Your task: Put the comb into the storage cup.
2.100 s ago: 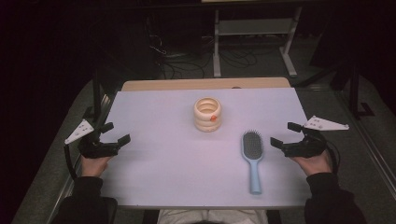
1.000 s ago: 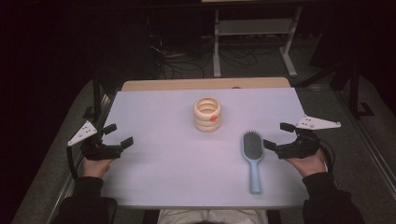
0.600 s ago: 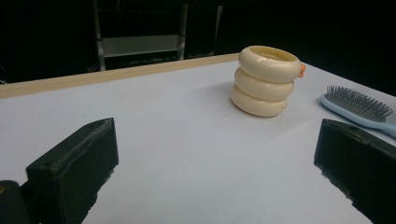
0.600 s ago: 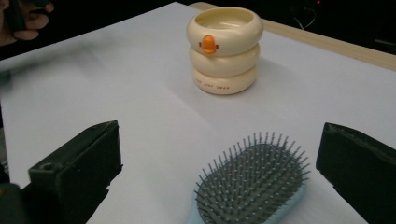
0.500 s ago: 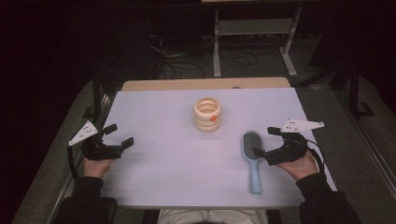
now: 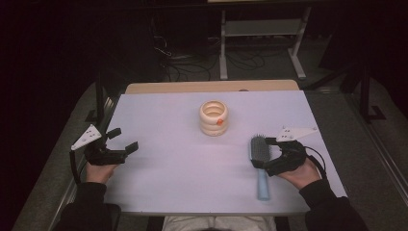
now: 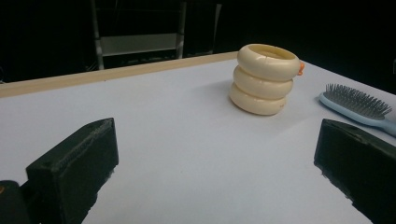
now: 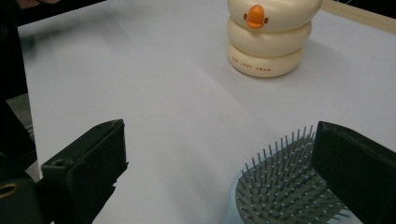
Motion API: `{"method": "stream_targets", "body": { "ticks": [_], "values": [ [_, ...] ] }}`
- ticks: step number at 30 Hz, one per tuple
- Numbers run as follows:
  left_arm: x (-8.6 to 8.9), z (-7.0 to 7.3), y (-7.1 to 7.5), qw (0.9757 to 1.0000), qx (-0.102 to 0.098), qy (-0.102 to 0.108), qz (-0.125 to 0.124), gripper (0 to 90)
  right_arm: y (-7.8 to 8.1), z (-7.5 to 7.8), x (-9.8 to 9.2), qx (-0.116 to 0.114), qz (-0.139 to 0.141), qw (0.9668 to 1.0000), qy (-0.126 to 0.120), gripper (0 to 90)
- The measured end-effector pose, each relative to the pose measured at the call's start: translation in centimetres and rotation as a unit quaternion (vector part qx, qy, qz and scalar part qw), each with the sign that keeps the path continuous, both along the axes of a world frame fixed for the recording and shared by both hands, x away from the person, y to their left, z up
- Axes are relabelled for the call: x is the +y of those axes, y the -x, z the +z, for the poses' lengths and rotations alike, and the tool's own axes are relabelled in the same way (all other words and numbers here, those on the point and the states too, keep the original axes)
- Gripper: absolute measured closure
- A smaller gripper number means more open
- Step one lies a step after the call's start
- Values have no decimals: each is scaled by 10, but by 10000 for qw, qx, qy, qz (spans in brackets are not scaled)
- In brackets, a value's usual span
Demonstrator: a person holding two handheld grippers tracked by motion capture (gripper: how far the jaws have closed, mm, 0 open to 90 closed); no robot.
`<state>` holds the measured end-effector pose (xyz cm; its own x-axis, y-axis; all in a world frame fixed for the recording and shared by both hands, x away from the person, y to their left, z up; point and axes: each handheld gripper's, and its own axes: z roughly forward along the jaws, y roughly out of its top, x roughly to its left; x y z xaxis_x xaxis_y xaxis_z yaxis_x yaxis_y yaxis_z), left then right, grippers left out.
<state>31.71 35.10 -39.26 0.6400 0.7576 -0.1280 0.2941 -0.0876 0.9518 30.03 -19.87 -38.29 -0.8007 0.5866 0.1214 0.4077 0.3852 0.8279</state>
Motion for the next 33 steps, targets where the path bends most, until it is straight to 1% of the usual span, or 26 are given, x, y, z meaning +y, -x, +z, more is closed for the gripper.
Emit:
{"method": "stream_targets", "body": {
  "ticks": [13,17,20,23,24,26,28,32,33],
  "values": [
    [0,0,0,10000,19,-32,-30,0,2,-6,13,185,292,9992,198,60],
    [0,0,0,10000,11,-33,-30,0,3,-8,17,275,454,9982,281,77],
    [-1,0,0,10000,6,-42,-35,0,3,-9,18,389,565,9972,300,122],
    [-1,0,0,10000,8,-34,-38,0,3,-11,19,474,642,9962,356,140],
    [-1,0,0,10000,5,-38,-40,0,3,-12,20,500,673,9957,388,159],
    [-1,0,0,10000,1,-43,-40,0,4,-13,21,559,771,9943,472,237],
    [-1,0,0,10000,-9,-49,-44,0,5,-13,23,564,867,9933,518,276],
    [-1,0,0,10000,-9,-47,-46,0,7,-14,24,570,882,9927,597,392],
    [-1,0,0,10000,-9,-49,-43,0,7,-15,24,576,824,9930,625,442]
  ]
}}
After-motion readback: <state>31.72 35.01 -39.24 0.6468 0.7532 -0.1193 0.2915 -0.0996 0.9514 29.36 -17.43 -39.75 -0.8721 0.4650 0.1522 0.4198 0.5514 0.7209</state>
